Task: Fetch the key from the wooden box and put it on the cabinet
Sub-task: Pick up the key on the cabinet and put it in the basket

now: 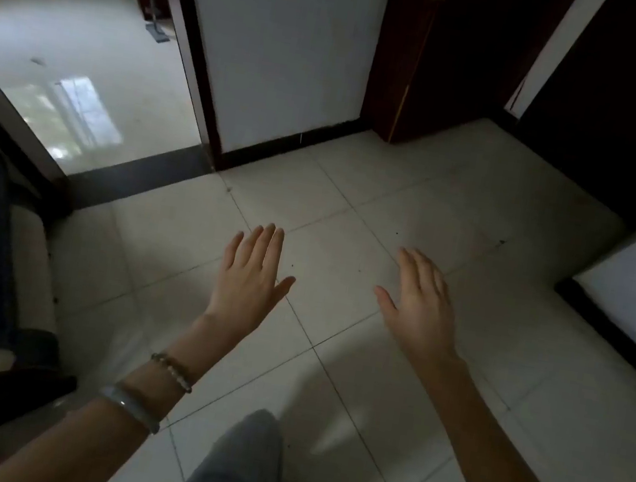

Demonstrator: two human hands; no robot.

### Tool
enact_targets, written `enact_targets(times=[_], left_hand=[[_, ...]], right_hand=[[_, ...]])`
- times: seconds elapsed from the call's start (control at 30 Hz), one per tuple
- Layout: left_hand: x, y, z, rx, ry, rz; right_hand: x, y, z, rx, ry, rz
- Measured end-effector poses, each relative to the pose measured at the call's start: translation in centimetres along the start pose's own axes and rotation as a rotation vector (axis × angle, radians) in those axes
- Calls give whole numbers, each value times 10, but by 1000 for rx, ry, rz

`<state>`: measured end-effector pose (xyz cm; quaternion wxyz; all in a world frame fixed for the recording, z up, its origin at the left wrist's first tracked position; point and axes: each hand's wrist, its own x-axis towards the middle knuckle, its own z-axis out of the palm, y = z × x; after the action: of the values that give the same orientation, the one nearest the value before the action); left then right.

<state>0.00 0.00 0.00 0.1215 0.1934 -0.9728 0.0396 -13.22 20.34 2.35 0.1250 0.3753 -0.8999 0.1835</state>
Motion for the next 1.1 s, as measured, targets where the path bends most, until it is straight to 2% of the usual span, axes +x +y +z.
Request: enact_targets(times=[0.3, 0.73, 1.1], left_hand=[[74, 11, 29, 15, -26, 12], [313, 14, 85, 66, -44, 77], [487, 36, 112, 40, -30, 141]], right_hand=[[58, 44, 18, -43, 15, 38], [263, 120, 77, -161, -35, 79], [409, 187, 103, -160, 11, 93]])
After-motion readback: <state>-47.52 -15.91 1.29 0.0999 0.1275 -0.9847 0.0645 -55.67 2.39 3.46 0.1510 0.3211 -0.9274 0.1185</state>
